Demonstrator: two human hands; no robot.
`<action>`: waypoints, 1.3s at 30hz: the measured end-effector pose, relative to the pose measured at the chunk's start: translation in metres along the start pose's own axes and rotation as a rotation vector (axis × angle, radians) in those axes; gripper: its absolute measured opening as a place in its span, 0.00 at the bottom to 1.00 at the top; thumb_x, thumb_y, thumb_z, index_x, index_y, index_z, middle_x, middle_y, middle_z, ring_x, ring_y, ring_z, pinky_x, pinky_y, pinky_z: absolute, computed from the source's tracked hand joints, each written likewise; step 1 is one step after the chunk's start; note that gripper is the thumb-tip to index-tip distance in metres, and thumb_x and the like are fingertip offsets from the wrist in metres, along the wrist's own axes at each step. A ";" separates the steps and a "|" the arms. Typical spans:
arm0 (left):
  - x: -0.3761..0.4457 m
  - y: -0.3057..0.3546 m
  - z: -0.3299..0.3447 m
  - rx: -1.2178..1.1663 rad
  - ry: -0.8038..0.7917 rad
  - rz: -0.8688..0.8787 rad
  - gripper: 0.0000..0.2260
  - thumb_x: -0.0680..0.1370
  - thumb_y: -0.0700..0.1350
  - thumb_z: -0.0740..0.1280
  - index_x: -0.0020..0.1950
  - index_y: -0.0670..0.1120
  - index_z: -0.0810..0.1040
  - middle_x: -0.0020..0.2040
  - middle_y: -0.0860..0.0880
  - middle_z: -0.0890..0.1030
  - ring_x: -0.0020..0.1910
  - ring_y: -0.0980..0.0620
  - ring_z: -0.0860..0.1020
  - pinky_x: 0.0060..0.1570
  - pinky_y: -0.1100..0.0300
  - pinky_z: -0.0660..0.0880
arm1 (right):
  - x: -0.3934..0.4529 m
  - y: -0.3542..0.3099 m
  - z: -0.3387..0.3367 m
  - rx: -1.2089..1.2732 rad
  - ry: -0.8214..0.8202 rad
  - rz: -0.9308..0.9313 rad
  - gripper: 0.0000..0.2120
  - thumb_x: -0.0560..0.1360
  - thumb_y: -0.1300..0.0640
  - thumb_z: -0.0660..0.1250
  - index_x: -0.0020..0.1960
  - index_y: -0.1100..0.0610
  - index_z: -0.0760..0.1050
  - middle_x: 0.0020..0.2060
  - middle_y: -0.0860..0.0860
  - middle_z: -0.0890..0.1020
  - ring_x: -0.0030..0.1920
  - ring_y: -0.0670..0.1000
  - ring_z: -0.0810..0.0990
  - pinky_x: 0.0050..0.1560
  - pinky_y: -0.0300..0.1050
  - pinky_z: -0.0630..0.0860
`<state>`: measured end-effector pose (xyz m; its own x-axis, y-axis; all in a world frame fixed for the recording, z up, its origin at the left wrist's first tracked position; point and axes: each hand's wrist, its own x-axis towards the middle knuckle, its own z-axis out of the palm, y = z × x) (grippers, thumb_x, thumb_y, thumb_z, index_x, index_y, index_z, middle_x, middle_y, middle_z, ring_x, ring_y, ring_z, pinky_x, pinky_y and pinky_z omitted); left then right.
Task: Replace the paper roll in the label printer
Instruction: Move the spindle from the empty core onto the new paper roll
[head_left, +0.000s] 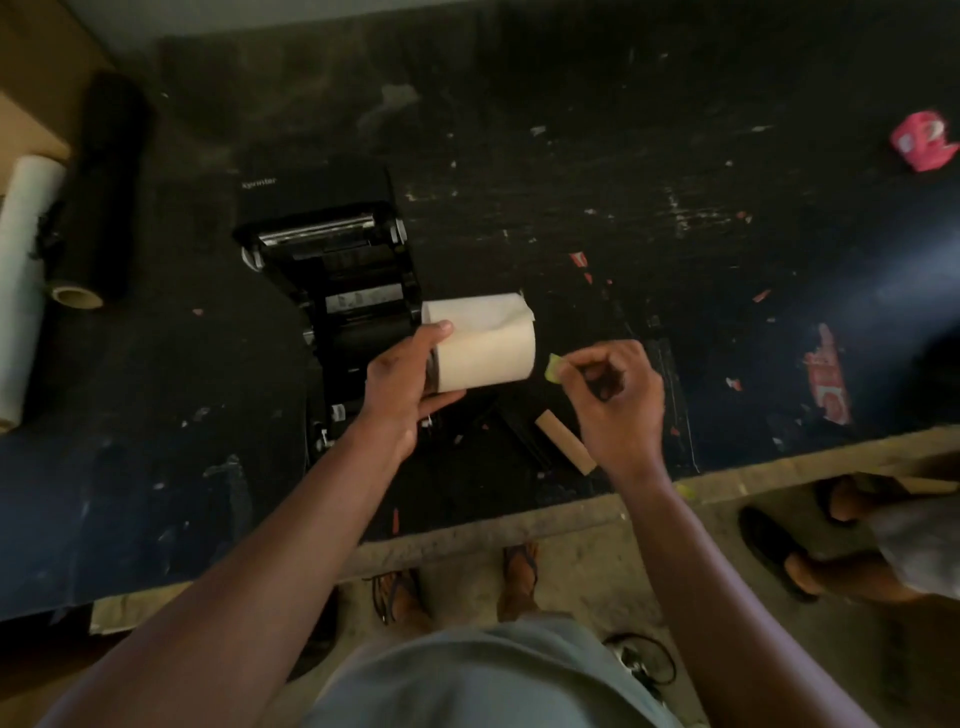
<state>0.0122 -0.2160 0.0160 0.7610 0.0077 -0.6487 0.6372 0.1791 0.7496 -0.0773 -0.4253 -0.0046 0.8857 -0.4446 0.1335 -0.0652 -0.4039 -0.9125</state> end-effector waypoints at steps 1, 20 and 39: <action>0.001 0.000 -0.004 -0.014 -0.009 -0.005 0.11 0.75 0.52 0.77 0.54 0.53 0.81 0.61 0.44 0.82 0.59 0.43 0.83 0.45 0.50 0.86 | -0.001 0.016 -0.007 -0.049 -0.014 0.071 0.08 0.74 0.58 0.78 0.44 0.46 0.82 0.48 0.43 0.80 0.46 0.42 0.81 0.46 0.35 0.79; -0.021 -0.010 -0.032 -0.149 -0.174 -0.021 0.19 0.72 0.52 0.74 0.61 0.50 0.80 0.65 0.41 0.81 0.64 0.39 0.82 0.51 0.47 0.85 | -0.031 0.102 0.015 -0.439 -0.320 0.235 0.15 0.74 0.58 0.78 0.54 0.49 0.75 0.49 0.46 0.83 0.49 0.47 0.83 0.43 0.40 0.79; -0.038 -0.014 -0.088 -0.079 -0.181 0.048 0.11 0.74 0.53 0.73 0.55 0.55 0.88 0.66 0.42 0.82 0.64 0.42 0.83 0.53 0.49 0.84 | -0.006 -0.067 0.055 0.286 -0.492 0.561 0.35 0.56 0.30 0.77 0.51 0.54 0.81 0.56 0.52 0.84 0.60 0.52 0.83 0.58 0.56 0.85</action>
<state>-0.0362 -0.1321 0.0184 0.8045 -0.1571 -0.5729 0.5933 0.2593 0.7621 -0.0532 -0.3510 0.0346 0.8614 -0.0896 -0.5000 -0.4999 0.0255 -0.8657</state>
